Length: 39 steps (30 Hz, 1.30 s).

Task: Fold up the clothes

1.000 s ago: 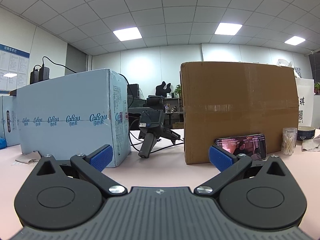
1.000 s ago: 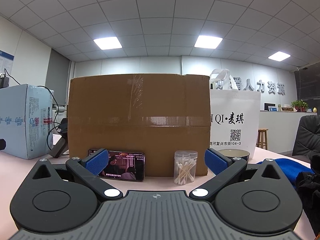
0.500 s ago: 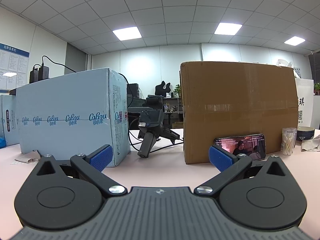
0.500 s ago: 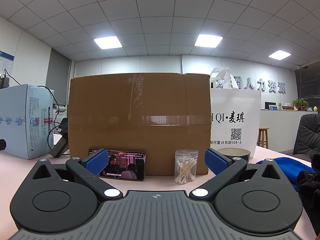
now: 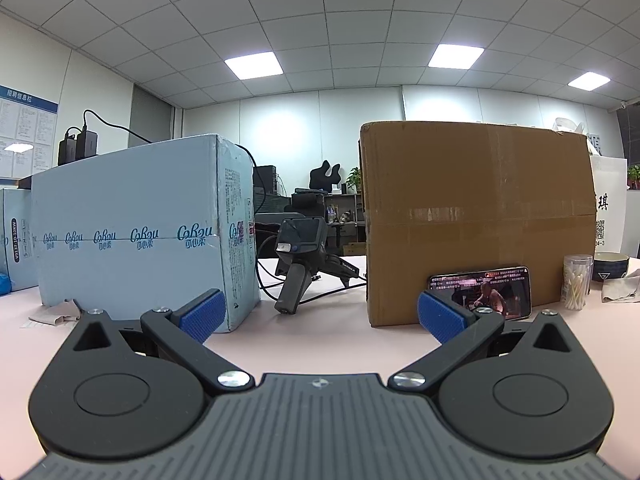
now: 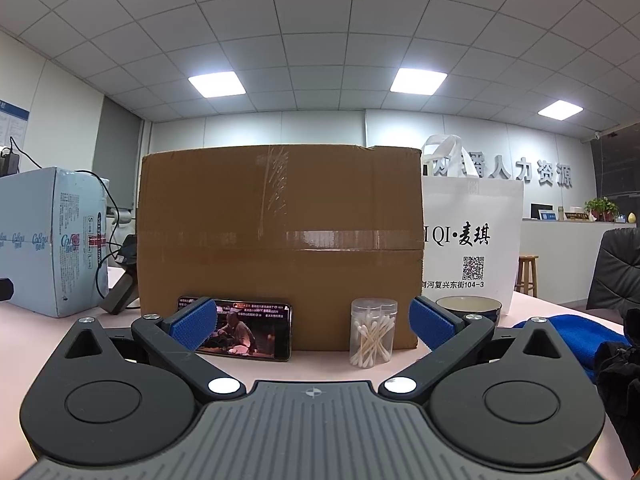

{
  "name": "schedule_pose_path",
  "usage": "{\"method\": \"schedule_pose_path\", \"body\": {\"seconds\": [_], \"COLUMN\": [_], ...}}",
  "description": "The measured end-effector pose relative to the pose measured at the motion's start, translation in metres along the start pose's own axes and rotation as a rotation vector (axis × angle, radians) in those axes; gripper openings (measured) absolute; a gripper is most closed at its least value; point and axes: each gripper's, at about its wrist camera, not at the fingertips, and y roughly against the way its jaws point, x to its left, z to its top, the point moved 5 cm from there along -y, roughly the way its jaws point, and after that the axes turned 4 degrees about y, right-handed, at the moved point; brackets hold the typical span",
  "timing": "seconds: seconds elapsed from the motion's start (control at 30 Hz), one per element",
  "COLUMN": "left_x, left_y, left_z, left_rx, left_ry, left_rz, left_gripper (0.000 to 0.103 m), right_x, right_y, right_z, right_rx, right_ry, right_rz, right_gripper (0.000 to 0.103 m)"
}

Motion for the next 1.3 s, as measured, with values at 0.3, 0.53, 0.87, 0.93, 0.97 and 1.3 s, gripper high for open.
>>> {"method": "schedule_pose_path", "body": {"seconds": [0.3, 0.53, 0.87, 0.93, 0.97, 1.3], "left_x": [0.0005, 0.0005, 0.0003, -0.0002, -0.0011, 0.0002], "left_y": [-0.0001, -0.0005, -0.0005, -0.0002, 0.0003, 0.0022], "left_z": [-0.0004, -0.0003, -0.0004, -0.0005, -0.0006, -0.0001], "left_rx": [0.004, 0.005, 0.006, 0.006, 0.006, 0.008], "left_ry": [0.003, 0.005, 0.005, 0.004, 0.005, 0.002], "left_rz": [0.000, 0.000, 0.001, 0.001, 0.001, 0.002], "left_gripper": [0.103, 0.103, 0.103, 0.103, 0.103, 0.103], "right_x": [0.0020, 0.0061, 0.0074, 0.0070, 0.0071, 0.0060], "right_y": [-0.0044, -0.0093, -0.0080, -0.0089, -0.0076, -0.0068], "right_z": [0.0002, 0.0002, 0.0001, 0.0002, -0.0002, -0.0004], "right_rx": [0.004, 0.003, 0.001, 0.001, 0.000, -0.003], "right_ry": [-0.001, -0.001, -0.001, 0.000, 0.000, -0.001], "right_rz": [0.001, 0.000, -0.001, 0.000, -0.001, 0.000], "right_gripper": [0.103, 0.103, 0.103, 0.103, 0.103, 0.103]}}
